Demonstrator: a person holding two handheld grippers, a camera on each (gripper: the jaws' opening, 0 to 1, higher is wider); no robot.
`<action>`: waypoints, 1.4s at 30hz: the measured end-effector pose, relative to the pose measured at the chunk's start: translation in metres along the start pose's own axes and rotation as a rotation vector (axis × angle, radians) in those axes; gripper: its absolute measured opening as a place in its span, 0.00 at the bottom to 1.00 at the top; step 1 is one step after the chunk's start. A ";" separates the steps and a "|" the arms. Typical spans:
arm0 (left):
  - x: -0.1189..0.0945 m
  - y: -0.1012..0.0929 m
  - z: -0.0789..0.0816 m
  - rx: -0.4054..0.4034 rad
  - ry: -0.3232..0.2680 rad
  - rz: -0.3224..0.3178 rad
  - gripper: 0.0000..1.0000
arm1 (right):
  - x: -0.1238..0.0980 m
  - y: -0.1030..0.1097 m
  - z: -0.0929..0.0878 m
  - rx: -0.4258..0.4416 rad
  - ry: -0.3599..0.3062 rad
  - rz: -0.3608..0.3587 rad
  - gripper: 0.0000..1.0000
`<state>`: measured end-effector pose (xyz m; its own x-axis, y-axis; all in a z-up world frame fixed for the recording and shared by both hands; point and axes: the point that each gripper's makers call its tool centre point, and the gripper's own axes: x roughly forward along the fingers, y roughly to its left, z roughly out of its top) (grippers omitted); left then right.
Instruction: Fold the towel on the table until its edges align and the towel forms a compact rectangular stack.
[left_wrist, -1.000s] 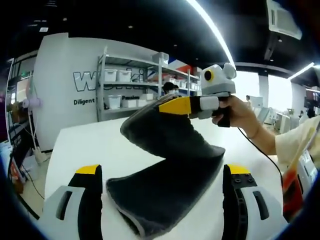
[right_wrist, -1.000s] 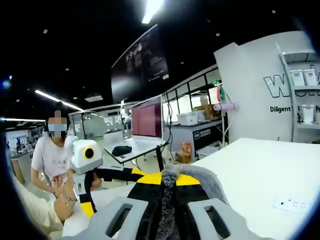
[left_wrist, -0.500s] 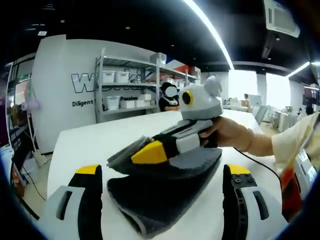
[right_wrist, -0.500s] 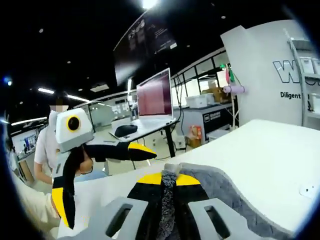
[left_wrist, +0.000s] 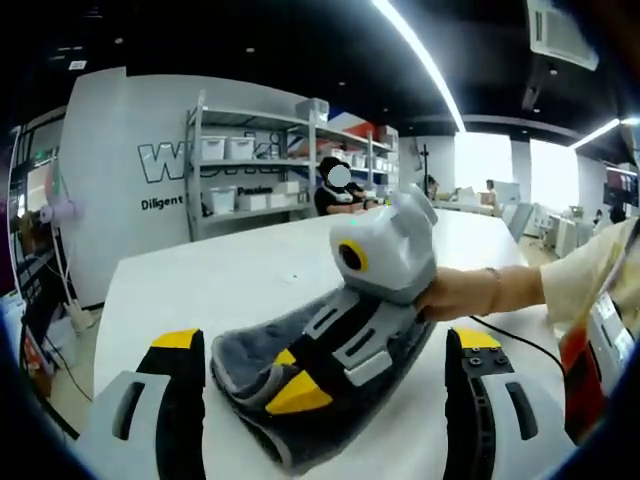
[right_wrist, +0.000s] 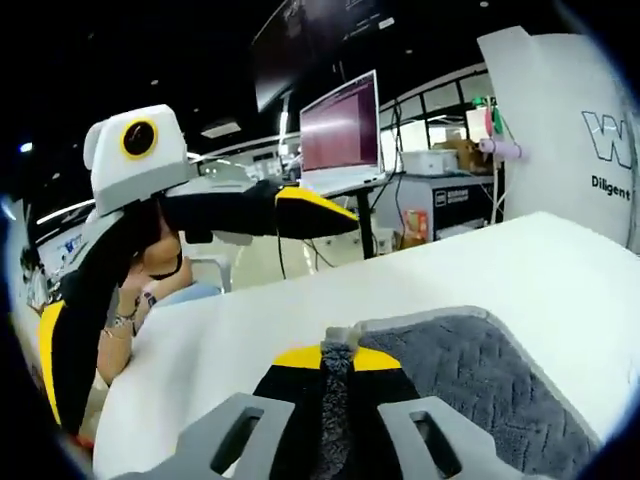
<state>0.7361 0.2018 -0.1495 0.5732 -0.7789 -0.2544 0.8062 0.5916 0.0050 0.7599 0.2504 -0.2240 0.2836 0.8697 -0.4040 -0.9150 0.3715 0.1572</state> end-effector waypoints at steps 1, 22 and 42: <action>0.000 0.000 0.000 -0.001 0.000 0.000 0.98 | 0.001 0.001 -0.003 0.003 0.006 0.004 0.03; 0.003 -0.006 -0.003 0.007 0.012 -0.018 0.98 | -0.008 0.019 -0.022 -0.248 0.053 0.033 0.48; 0.001 0.007 -0.002 -0.061 -0.018 0.020 0.98 | -0.086 -0.011 -0.039 -0.222 0.094 -0.109 0.99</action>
<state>0.7421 0.2061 -0.1512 0.5917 -0.7704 -0.2374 0.7847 0.6179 -0.0494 0.7344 0.1584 -0.2262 0.3656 0.7907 -0.4911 -0.9240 0.3718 -0.0892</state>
